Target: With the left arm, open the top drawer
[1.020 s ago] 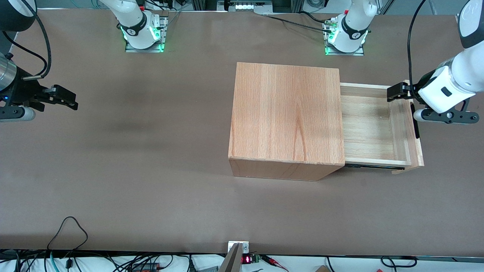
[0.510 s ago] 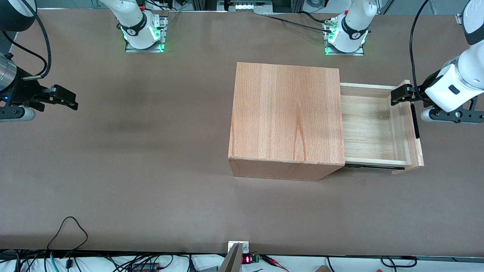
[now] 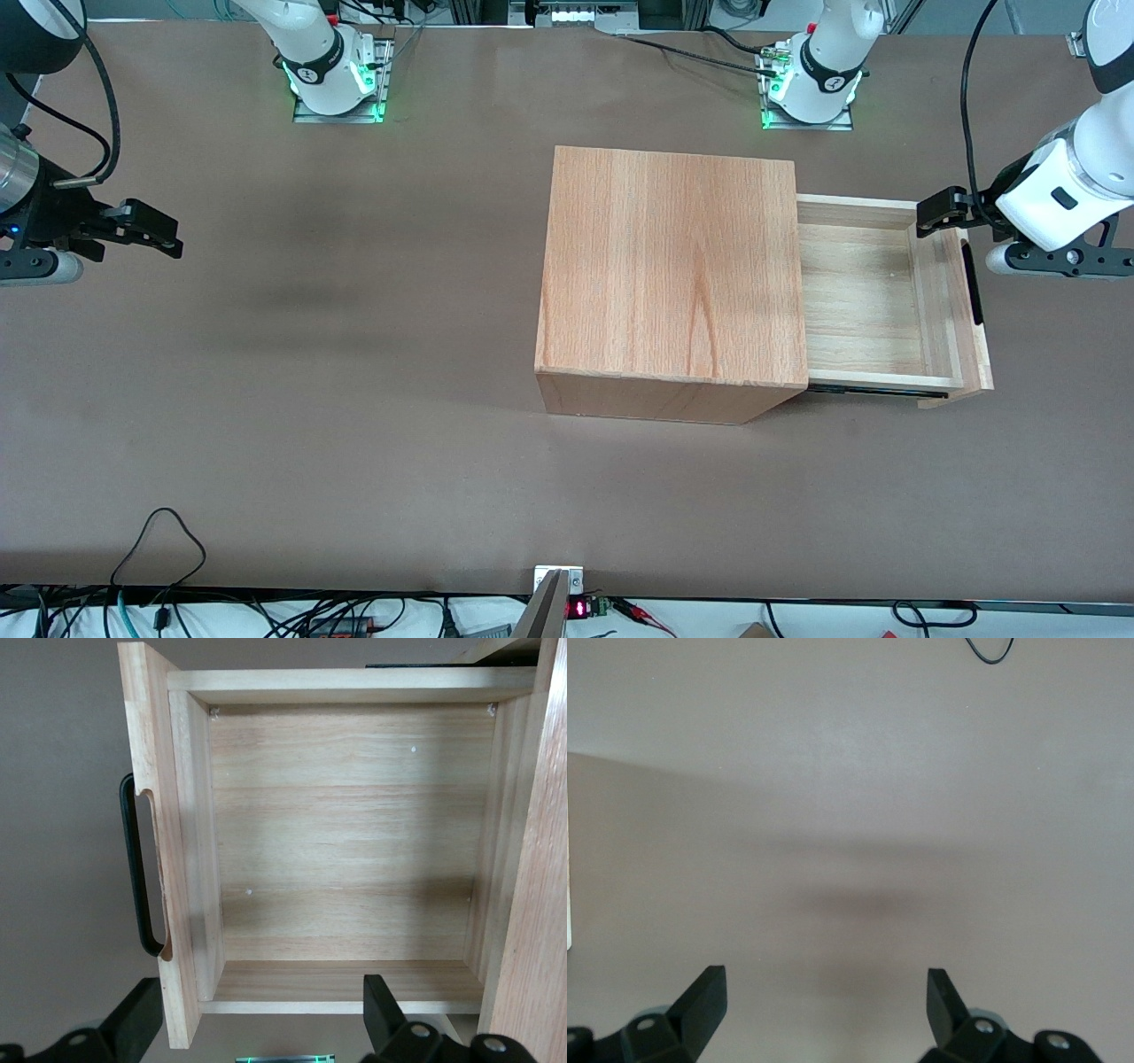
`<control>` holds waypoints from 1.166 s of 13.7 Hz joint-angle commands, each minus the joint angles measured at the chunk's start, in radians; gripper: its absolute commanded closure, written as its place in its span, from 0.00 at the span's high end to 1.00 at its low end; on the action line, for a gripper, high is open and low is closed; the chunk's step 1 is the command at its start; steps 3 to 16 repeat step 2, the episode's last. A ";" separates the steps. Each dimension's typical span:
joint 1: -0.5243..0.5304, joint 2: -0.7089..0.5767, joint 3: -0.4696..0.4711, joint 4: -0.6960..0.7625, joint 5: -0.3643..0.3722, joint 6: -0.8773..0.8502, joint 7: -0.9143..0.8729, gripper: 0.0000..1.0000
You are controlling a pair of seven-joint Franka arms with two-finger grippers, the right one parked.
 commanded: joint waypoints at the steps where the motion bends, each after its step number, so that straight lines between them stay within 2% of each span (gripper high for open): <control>1: 0.004 -0.022 -0.002 -0.022 0.017 -0.002 0.015 1.00; 16: 0.004 -0.022 -0.002 -0.022 0.016 -0.002 0.015 1.00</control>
